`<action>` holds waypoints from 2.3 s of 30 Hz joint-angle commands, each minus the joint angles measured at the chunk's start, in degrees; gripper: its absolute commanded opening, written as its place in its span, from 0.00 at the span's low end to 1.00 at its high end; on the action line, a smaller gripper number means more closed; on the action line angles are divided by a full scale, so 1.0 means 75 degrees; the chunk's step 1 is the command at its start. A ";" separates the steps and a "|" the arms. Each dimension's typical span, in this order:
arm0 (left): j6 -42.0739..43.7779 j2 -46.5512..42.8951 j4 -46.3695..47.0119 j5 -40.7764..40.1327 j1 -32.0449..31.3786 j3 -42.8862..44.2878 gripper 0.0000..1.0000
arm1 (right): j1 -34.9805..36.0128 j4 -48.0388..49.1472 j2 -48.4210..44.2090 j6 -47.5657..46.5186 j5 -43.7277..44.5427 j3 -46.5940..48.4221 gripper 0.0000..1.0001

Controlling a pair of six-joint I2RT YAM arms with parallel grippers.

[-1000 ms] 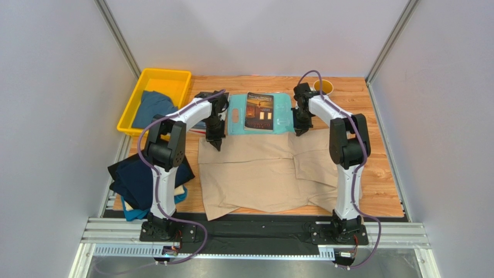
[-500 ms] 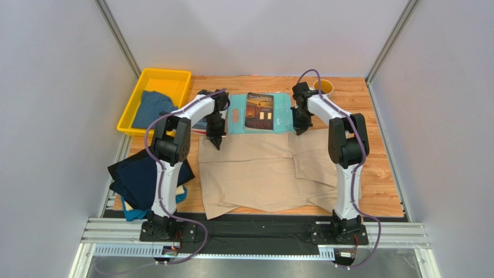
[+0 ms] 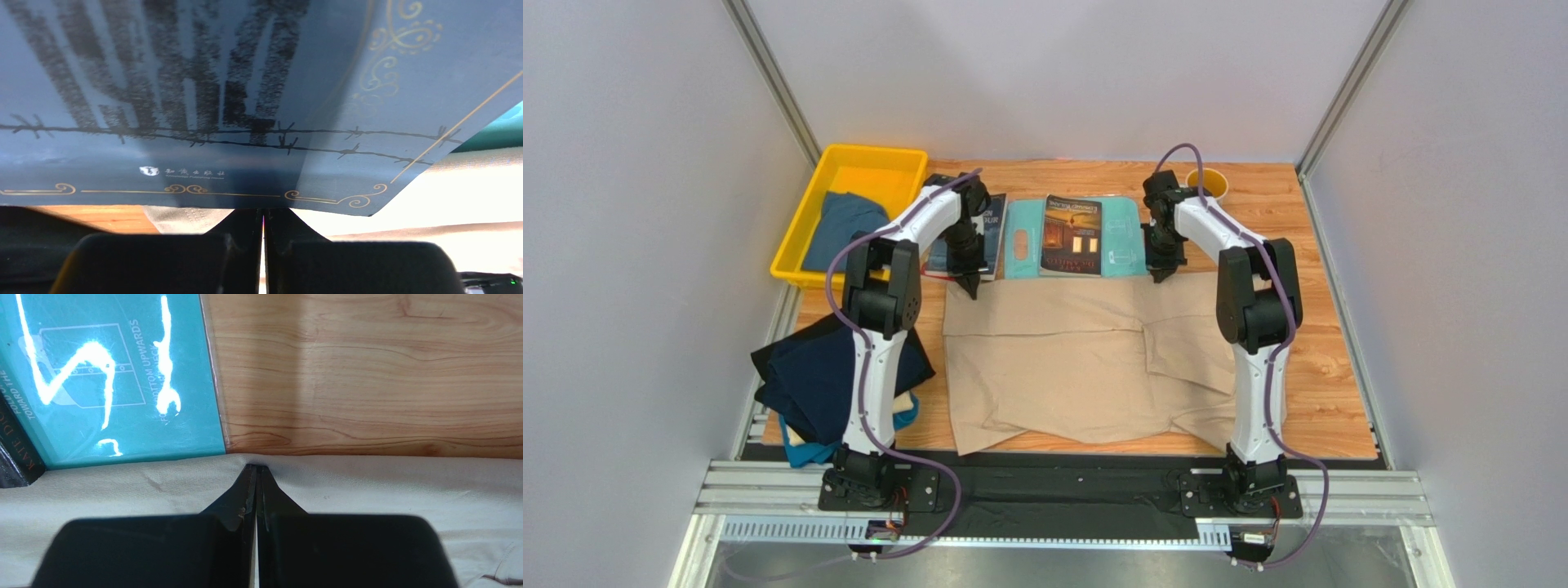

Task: Fold and stack the t-shirts
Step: Fold the tshirt

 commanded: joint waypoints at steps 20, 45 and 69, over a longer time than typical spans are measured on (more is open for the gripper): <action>0.0206 0.0419 0.0113 0.0422 0.0020 0.1004 0.10 | -0.0194 0.0025 -0.0140 0.0519 0.0417 0.0240 0.23; -0.0205 -0.3530 0.0993 0.1245 -0.0765 -0.3189 0.23 | -0.0698 -0.1520 -0.6430 0.2018 0.1107 -0.3920 0.66; -0.1775 -0.6599 0.2773 0.2088 -0.0191 -0.6179 0.51 | -0.1952 -0.3232 -0.8017 0.3777 0.0661 -0.6346 0.72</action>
